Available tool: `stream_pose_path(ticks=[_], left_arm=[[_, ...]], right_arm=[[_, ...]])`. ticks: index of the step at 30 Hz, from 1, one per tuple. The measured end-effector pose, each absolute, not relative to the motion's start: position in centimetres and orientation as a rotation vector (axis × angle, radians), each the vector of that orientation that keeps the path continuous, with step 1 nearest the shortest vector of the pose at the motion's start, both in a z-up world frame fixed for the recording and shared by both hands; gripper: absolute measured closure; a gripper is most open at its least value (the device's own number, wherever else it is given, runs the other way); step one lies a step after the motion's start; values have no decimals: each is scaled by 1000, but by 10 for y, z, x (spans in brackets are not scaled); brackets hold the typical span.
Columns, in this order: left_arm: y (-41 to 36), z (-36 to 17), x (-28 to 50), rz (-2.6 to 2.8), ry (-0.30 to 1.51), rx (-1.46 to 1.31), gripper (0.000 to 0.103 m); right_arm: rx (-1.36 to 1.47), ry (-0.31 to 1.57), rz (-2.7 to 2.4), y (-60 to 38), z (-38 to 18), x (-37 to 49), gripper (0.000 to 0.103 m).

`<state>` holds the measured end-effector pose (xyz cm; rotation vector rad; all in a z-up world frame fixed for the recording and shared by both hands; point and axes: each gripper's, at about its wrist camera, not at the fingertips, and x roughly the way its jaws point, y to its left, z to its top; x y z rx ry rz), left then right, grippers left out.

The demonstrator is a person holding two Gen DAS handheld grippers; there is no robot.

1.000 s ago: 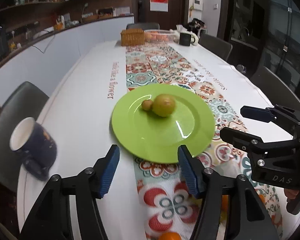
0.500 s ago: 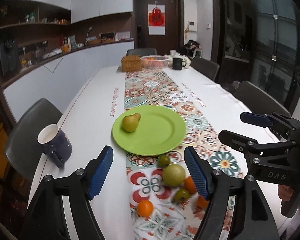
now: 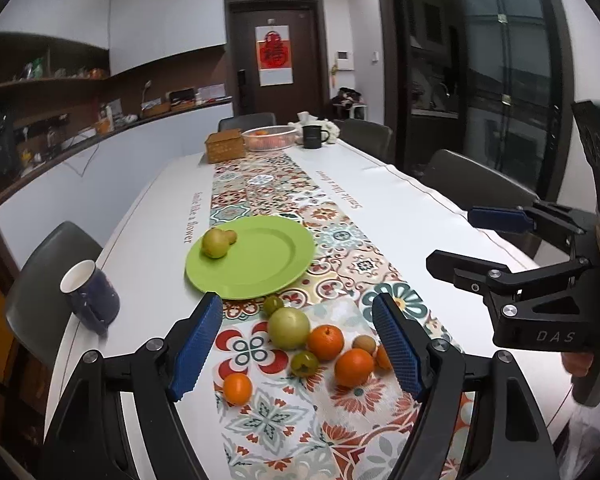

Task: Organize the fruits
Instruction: 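Withdraw both open tools from the plate toward the fruit cluster, then grasp a large orange with the left tool while the right tool grasps another orange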

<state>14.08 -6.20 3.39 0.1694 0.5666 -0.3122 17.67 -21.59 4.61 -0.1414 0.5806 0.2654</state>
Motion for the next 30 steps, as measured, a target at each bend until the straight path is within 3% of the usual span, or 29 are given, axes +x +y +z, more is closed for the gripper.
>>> stream_pose_path(ticks=[11, 18, 30], left_arm=[[-78, 10, 126, -395, 547, 289, 27], [-87, -13, 133, -498, 593, 382, 39], [-100, -50, 162, -638, 720, 440, 52]], right_arm=[[-272, 599, 288, -215, 19, 151, 30], [-311, 665, 339, -212, -4, 154, 31], [-337, 821, 424, -207, -47, 183, 43]])
